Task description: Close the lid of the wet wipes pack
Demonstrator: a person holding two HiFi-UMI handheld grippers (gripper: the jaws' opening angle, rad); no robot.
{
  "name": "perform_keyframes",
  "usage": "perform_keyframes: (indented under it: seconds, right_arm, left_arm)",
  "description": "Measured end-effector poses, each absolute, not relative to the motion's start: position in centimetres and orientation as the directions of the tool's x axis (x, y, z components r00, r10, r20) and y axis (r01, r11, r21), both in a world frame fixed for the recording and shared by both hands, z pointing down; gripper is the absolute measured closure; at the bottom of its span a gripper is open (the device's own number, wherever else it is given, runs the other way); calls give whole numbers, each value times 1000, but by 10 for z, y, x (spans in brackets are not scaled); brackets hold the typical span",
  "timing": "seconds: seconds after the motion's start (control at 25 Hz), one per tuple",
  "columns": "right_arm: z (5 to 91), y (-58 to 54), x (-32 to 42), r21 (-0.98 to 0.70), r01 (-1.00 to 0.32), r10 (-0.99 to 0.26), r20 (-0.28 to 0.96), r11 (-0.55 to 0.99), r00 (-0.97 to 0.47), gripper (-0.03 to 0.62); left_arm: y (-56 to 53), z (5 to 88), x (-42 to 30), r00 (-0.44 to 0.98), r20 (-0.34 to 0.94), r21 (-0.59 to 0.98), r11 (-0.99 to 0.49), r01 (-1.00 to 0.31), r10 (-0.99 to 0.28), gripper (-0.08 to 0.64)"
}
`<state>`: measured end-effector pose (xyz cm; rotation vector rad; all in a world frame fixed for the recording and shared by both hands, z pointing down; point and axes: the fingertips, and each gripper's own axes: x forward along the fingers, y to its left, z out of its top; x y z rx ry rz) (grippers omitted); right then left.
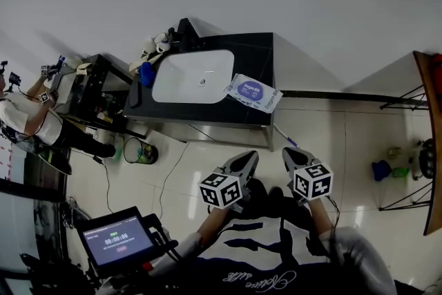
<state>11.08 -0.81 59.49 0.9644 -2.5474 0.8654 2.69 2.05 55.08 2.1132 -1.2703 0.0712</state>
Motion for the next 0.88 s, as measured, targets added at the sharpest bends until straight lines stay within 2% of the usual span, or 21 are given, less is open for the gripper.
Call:
perform_keyframes:
  seconds: [0.44, 0.88]
  right_arm:
    - [561, 55, 94, -455, -640, -479, 427, 619, -767, 594]
    - [581, 84, 32, -468, -607, -478, 375, 642, -794, 594]
  left_arm:
    - [85, 508, 22, 510, 367, 490, -304, -817, -778, 560]
    - [120, 539, -28, 515, 344, 412, -367, -834, -785, 560]
